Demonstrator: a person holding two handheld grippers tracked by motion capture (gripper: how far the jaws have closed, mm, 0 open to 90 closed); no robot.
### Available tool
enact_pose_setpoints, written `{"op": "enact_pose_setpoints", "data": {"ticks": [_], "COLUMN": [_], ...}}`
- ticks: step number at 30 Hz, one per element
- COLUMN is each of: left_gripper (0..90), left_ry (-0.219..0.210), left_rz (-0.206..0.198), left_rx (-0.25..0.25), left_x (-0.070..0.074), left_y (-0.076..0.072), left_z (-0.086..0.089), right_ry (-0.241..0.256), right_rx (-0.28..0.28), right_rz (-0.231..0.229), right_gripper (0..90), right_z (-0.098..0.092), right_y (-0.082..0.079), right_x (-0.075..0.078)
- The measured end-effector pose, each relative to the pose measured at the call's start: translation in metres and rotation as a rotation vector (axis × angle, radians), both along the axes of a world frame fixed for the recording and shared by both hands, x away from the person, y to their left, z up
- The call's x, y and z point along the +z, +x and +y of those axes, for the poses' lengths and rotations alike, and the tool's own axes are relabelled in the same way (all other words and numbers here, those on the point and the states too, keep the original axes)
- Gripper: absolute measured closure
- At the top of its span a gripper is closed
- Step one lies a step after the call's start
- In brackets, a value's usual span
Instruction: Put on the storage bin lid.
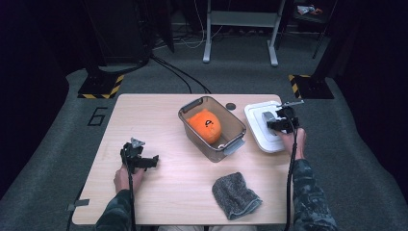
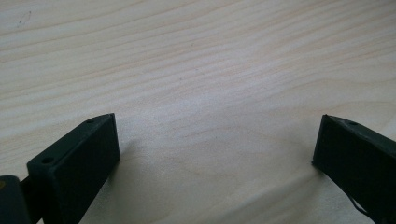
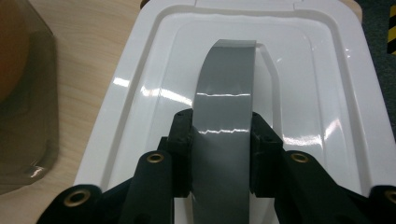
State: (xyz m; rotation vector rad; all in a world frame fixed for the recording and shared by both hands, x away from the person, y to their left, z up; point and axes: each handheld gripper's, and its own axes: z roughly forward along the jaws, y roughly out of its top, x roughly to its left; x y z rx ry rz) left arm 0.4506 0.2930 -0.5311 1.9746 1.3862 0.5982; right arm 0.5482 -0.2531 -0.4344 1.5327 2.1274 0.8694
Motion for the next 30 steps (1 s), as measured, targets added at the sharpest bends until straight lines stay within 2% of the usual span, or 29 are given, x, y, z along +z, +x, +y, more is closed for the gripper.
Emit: {"op": "enact_pose_setpoints", "data": {"ticks": [12,16,17,18,19,20,21,22,23,24,30], "left_gripper": [0.1,0.2,0.2,0.1,0.1,0.1,0.1,0.1,0.1,0.1,0.2], "left_ry": [0.000,0.003,0.002,0.002,0.001,0.002,0.002,0.003,0.003,0.002,0.003], "left_rz": [-0.001,0.000,0.000,0.000,0.000,0.000,0.000,0.000,0.000,0.000,-0.002], "left_rx": [0.001,0.000,0.001,0.000,0.001,0.000,0.000,0.000,0.000,0.001,0.003], "left_x": [0.000,0.000,0.000,0.000,0.000,0.000,0.000,0.000,0.000,0.000,0.000], "left_y": [0.000,0.000,0.000,0.000,0.000,0.000,0.000,0.000,0.000,0.000,0.000], "left_z": [0.000,0.000,0.000,0.000,0.000,0.000,0.000,0.000,0.000,0.000,0.000], "right_ry": [-0.043,-0.038,-0.038,-0.034,-0.034,-0.038,-0.038,-0.035,-0.035,-0.031,-0.017], "right_rx": [0.014,0.030,0.030,0.031,0.031,0.034,0.034,0.044,0.044,0.059,0.079], "right_rz": [-0.022,-0.041,-0.041,-0.040,-0.040,-0.049,-0.049,-0.055,-0.055,-0.065,-0.077], "right_gripper": [67.1,67.1,67.1,67.1,67.1,67.1,67.1,67.1,67.1,67.1,67.1], "right_z": [0.004,0.005,0.005,0.006,0.006,0.008,0.008,0.009,0.009,0.011,0.020], "right_y": [0.000,0.001,0.001,0.001,0.001,0.000,0.000,-0.001,-0.001,-0.002,-0.009], "right_x": [0.033,0.049,0.049,0.056,0.056,0.063,0.063,0.070,0.070,0.077,0.095]}}
